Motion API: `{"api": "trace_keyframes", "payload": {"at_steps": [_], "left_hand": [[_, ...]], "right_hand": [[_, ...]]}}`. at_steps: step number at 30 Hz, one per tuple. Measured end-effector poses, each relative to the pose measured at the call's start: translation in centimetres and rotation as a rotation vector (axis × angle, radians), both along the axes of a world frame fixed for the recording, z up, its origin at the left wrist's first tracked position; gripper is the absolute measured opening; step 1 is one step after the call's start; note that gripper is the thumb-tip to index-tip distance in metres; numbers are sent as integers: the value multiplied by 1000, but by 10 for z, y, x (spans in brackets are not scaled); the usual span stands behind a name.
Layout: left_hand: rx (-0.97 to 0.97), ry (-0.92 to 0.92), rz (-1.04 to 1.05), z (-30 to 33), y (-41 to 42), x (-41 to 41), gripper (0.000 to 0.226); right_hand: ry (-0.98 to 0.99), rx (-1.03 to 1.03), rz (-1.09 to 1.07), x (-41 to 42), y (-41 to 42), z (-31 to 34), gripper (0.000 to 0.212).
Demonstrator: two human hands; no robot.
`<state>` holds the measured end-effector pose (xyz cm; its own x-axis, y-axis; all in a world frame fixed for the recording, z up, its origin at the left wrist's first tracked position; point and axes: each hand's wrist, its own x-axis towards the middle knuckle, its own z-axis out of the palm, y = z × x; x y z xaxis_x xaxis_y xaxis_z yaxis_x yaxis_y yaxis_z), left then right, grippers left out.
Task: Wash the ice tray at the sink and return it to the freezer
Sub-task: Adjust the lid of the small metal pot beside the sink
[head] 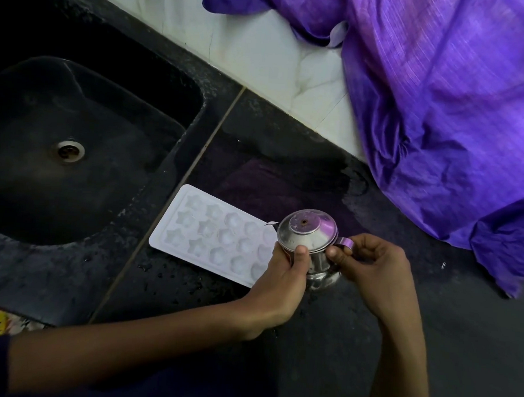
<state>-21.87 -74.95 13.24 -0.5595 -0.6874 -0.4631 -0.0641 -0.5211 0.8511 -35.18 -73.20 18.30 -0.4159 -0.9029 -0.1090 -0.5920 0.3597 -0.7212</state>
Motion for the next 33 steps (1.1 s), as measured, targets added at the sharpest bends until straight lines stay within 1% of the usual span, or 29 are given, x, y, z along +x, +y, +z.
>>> {"api": "trace_keyframes", "payload": {"at_steps": [4,9,18,23,26,27,30,33], "left_hand": [[-1,-1,-1,3,-2,0,49],[-27,3,14,5,0,1,48],[-137,14,71,-3,5,-1,45],[-214,5,131,-9,13,-4,50],[-174,2,128,-11,19,-5,63],[-157,7,126,-11,20,-5,63],[-105,22,111,-10,24,-2,54],[-58,-3,85,-9,25,-1,55]], "right_hand": [[-3,-6,6,1,0,1,16],[-9,-1,3,2,0,4,12],[-109,-32,-32,1,6,2,10],[-160,-44,-10,2,9,2,10],[-124,-19,22,3,10,3,10],[-108,-9,30,3,10,3,9],[-59,11,53,5,11,3,8],[-28,28,72,6,11,3,6]]}}
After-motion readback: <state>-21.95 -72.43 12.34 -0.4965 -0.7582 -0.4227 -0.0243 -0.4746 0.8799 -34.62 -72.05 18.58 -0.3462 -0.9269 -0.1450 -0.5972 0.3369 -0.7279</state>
